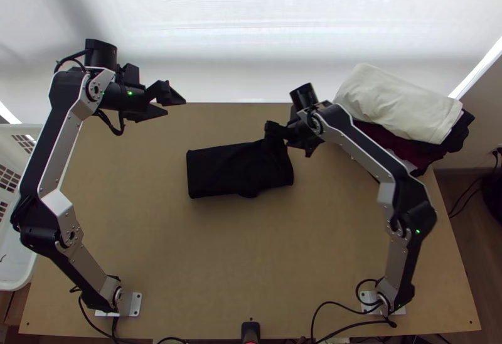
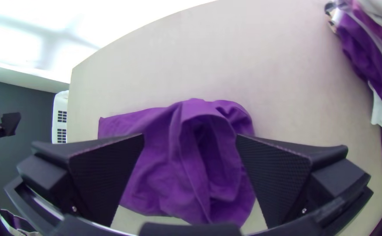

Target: Fold the t-shirt

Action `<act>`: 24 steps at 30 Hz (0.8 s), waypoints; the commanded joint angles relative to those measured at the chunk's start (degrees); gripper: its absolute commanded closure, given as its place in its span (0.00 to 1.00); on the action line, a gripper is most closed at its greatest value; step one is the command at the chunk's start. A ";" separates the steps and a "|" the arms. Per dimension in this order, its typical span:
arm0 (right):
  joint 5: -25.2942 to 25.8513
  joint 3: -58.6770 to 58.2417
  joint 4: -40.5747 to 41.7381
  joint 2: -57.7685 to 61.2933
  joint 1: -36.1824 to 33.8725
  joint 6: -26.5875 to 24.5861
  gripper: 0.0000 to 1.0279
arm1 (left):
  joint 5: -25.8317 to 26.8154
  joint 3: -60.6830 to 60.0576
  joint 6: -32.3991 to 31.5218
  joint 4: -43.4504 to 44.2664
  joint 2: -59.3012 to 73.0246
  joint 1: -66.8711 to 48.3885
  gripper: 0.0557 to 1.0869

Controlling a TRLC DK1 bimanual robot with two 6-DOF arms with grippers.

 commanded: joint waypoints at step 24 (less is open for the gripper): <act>10.31 -15.01 6.57 -7.28 7.40 -8.06 0.04 | 0.14 -0.75 0.46 -0.45 -2.38 0.86 0.04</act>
